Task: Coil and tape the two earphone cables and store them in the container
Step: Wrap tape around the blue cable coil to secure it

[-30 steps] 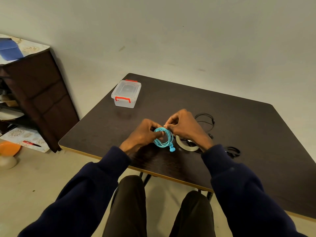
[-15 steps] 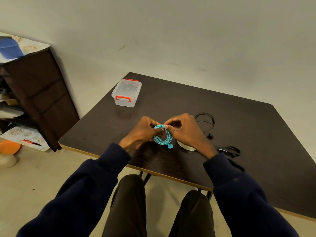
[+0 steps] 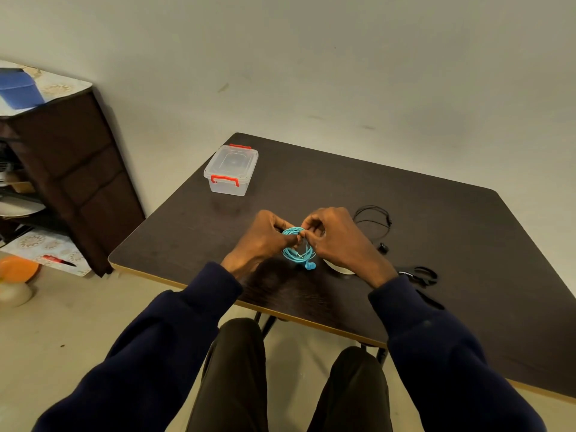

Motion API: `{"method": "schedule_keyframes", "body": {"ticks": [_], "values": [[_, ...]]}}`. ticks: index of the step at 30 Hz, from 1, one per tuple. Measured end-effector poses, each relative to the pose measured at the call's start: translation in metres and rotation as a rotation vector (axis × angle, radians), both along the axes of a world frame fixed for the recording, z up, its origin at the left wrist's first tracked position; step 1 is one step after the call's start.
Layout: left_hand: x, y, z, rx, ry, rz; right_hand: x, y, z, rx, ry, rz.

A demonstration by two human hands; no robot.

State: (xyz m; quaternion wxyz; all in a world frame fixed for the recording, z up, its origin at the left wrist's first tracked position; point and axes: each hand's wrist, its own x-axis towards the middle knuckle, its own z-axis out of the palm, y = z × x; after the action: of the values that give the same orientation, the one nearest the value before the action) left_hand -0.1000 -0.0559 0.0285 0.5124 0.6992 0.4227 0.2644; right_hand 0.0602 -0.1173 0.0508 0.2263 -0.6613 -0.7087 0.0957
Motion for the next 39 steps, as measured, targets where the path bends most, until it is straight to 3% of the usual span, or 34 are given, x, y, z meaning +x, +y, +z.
{"method": "schedule_keyframes", "body": {"ticks": [25,32,39], "values": [[-0.004,-0.002,0.002,0.133,0.065,0.052,0.004,0.003,0.000,-0.015,-0.146,0.085],[-0.004,0.004,0.003,-0.166,0.055,0.024,0.003,0.003,-0.006,0.027,-0.181,0.054],[-0.006,0.005,0.011,-0.497,-0.075,0.023,0.004,0.003,-0.007,0.042,-0.234,0.052]]}}
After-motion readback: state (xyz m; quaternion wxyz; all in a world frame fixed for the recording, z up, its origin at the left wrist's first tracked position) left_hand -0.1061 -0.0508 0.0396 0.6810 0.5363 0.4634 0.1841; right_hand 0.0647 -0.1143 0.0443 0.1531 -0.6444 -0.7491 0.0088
